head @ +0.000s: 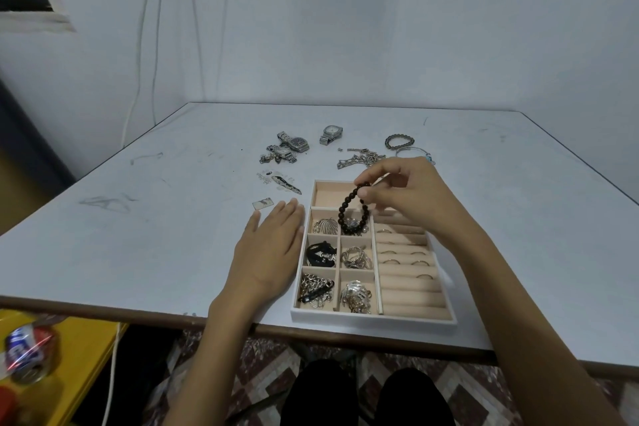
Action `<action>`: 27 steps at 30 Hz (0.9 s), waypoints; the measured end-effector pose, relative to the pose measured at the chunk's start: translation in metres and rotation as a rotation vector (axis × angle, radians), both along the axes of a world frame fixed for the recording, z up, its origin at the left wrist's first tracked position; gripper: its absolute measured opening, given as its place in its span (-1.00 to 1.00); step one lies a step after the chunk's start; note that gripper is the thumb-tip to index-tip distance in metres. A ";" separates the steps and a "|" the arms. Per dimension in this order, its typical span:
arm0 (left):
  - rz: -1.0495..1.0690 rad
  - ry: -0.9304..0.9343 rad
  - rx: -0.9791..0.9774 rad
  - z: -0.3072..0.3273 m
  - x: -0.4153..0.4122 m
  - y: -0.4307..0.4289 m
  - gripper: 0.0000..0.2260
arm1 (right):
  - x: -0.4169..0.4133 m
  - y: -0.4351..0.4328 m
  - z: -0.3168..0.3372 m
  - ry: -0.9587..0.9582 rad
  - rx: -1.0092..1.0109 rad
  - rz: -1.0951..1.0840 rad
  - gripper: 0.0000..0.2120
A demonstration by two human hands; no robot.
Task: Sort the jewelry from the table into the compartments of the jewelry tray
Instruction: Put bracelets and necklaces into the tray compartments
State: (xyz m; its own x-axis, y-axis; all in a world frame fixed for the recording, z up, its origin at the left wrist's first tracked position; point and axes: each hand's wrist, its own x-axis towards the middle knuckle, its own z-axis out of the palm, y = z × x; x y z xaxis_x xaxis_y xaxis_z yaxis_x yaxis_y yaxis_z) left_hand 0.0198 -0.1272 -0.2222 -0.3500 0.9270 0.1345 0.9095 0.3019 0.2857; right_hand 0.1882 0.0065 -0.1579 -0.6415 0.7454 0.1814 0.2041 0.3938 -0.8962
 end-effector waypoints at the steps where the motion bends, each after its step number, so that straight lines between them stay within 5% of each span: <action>1: 0.000 -0.002 0.003 0.000 0.000 0.000 -0.57 | 0.000 0.000 -0.001 -0.001 -0.001 0.002 -0.90; 11: 0.000 -0.022 0.020 0.000 0.001 -0.001 -0.57 | -0.001 -0.004 -0.001 -0.091 0.013 0.105 -0.86; 22: 0.002 -0.023 0.021 0.000 0.001 -0.001 -0.57 | -0.005 0.000 -0.011 -0.314 0.310 0.197 -0.75; 27: 0.002 -0.030 0.016 0.000 0.001 -0.001 -0.58 | -0.004 0.004 -0.009 -0.238 0.306 0.162 -0.71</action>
